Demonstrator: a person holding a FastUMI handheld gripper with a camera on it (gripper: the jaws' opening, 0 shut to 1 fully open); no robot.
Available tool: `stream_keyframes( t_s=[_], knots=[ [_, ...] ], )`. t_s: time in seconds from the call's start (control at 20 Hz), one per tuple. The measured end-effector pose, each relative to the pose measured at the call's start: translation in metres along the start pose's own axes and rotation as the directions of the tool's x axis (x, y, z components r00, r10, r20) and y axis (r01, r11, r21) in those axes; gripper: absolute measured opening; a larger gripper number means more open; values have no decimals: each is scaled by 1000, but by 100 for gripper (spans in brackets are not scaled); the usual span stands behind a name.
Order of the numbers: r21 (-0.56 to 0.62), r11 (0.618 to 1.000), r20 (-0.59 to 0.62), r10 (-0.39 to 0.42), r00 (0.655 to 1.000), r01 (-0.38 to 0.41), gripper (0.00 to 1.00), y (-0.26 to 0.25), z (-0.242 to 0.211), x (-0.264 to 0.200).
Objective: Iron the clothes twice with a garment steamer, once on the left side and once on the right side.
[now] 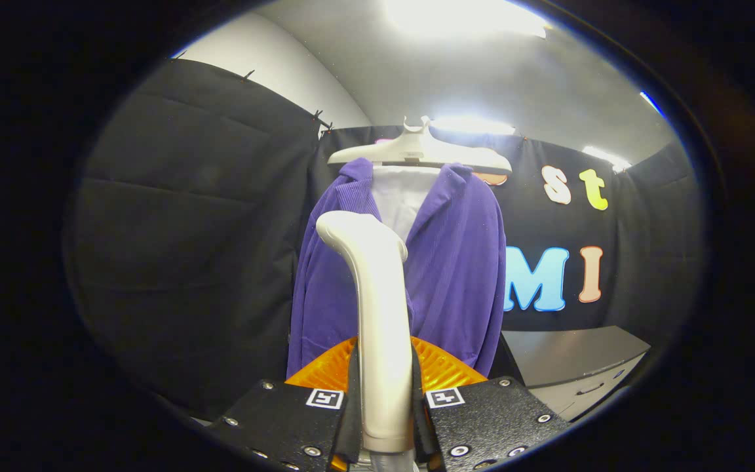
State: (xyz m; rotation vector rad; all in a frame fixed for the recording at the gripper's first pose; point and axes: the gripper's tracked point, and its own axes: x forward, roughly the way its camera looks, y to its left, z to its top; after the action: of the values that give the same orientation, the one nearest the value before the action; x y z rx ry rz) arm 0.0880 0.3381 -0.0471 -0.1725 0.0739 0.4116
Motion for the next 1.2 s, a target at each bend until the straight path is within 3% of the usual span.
stream_keyframes(
  t_s=[0.25,0.45,0.8,1.2],
  knots=[
    [-43,998,83,-38,996,42,31,15,40,42],
    [-67,996,89,-61,994,67,31,24,44,63],
    [-124,992,3,-33,999,33,32,38,0,82],
    [-169,985,-73,-38,997,25,32,42,-59,65]
  ],
)
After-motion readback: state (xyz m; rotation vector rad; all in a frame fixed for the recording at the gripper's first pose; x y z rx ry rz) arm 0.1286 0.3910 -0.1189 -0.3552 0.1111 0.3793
